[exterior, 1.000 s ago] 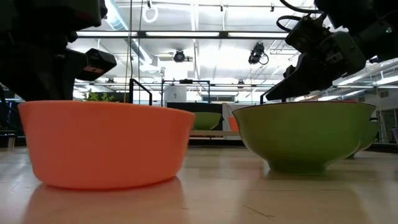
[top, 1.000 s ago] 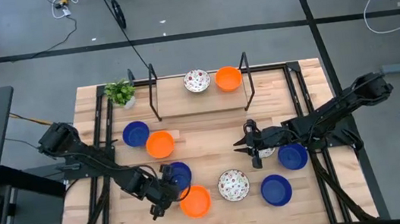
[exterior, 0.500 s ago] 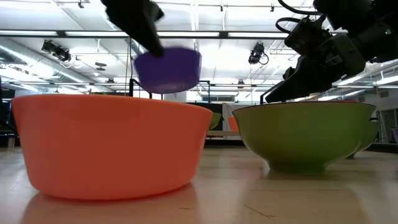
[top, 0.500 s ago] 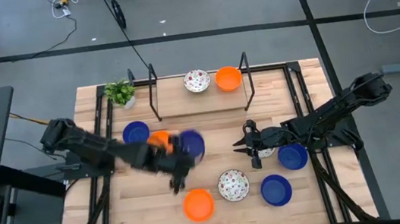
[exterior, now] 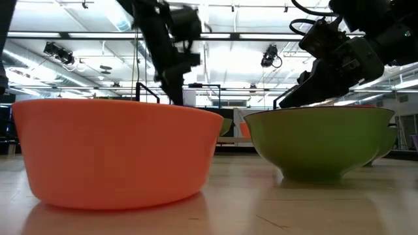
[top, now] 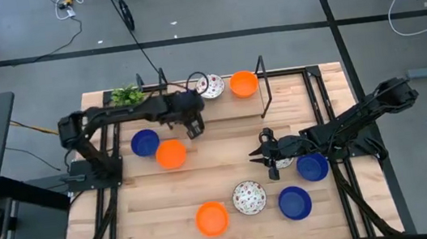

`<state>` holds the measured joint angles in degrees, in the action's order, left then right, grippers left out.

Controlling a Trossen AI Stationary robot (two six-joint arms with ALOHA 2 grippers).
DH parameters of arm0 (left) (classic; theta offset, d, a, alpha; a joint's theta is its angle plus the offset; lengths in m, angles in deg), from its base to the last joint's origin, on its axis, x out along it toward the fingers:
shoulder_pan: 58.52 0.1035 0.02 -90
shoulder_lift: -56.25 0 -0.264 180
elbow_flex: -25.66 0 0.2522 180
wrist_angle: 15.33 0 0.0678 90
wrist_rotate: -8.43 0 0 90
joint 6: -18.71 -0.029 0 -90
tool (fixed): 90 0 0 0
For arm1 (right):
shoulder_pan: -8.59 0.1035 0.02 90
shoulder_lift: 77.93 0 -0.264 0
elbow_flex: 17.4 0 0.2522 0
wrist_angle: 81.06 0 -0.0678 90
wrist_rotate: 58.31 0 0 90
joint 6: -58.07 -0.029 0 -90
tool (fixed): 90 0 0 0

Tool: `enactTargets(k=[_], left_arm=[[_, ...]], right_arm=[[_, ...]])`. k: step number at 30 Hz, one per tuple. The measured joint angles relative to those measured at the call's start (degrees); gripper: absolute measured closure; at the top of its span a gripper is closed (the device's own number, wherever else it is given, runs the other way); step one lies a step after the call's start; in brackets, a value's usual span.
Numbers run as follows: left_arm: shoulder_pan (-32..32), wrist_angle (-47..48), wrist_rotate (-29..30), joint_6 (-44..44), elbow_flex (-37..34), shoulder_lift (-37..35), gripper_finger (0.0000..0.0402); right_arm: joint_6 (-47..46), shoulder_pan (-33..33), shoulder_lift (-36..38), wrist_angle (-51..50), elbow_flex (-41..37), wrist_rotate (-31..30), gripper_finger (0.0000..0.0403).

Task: Pick & Place Mini bowls
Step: Put the blue bowl on the shelf

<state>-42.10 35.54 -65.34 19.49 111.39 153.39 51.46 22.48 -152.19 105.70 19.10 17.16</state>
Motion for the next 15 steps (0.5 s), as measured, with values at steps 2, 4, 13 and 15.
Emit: enactTargets(k=[2, 4, 13, 15], left_arm=[[2.0, -0.2, 0.0, 0.0, 0.0, 1.6, 0.0398], [3.4, -1.2, 0.0, -0.3, 0.0, 3.1, 0.0397], [7.9, -3.7, 2.0, -3.0, 0.0, 5.3, 0.0394], [8.8, -4.1, 2.0, -3.0, 0.0, 5.3, 0.0394]], right_arm=[[0.0, 0.0, 0.0, -0.1, 0.0, 0.0, 0.0309], [0.0, 0.0, 0.0, -0.3, 0.0, 0.0, 0.0309], [0.0, 0.0, 0.0, -0.3, 0.0, 0.0, 0.0309], [0.0, 0.0, 0.0, -0.4, 0.0, 0.0, 0.0309]])
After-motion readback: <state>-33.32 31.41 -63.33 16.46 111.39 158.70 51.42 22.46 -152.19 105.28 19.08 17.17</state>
